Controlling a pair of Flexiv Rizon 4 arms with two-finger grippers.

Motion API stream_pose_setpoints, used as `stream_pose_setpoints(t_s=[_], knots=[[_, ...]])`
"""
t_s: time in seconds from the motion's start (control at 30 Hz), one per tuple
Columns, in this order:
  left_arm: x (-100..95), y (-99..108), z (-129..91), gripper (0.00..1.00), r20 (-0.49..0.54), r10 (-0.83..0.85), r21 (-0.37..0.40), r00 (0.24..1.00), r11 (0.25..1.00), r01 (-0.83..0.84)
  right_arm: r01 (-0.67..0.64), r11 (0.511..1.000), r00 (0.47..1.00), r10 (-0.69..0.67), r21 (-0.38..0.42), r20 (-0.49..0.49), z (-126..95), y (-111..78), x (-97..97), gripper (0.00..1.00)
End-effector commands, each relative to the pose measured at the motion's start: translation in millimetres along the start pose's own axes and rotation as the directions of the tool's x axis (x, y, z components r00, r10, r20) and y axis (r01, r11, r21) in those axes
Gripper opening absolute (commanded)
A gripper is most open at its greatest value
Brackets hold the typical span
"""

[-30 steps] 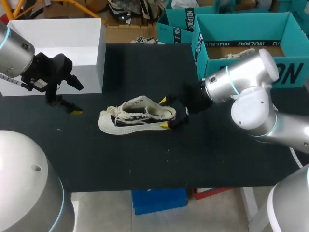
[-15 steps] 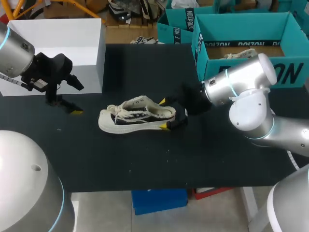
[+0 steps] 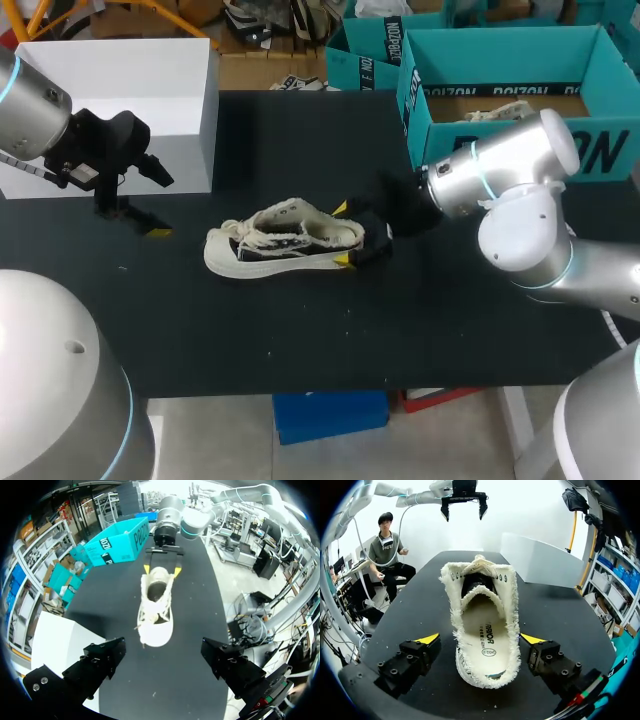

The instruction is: Take the shoe out of the shoebox, open the shoe tongue, remove and reinsert the insole, then place the shoe into the shoebox

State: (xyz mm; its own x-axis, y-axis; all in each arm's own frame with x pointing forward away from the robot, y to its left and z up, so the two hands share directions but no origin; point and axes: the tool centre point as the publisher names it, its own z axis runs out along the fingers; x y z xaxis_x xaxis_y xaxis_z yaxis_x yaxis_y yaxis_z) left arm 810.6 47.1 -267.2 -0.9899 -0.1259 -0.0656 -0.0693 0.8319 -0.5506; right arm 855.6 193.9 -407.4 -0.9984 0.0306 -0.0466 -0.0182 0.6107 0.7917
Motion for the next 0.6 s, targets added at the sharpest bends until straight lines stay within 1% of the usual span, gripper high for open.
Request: stream_pose_setpoints(t_s=[0.03, 0.3, 0.47, 0.6], knots=[[0.8, 1.0, 1.1, 1.00, 0.004, 0.003, 0.002, 1.000, 1.000, -0.003, 0.000, 1.000, 1.000, 0.000, 0.016, 0.007, -11.2, 3.0, 3.2, 1.00], [0.8, 1.0, 1.1, 1.00, 0.004, 0.003, 0.002, 1.000, 1.000, -0.003, 0.011, 0.999, 1.000, -0.012, 0.052, 0.010, -29.8, 2.4, -3.1, 1.00], [0.8, 1.0, 1.1, 1.00, 0.004, 0.003, 0.002, 1.000, 1.000, -0.003, 0.011, 0.998, 1.000, -0.012, 0.061, 0.006, -31.6, 0.1, -5.8, 1.00], [0.8, 1.0, 1.1, 1.00, 0.004, 0.003, 0.002, 1.000, 1.000, -0.003, 0.005, 0.998, 1.000, -0.005, 0.059, 0.001, -27.3, -5.0, -7.8, 1.00]])
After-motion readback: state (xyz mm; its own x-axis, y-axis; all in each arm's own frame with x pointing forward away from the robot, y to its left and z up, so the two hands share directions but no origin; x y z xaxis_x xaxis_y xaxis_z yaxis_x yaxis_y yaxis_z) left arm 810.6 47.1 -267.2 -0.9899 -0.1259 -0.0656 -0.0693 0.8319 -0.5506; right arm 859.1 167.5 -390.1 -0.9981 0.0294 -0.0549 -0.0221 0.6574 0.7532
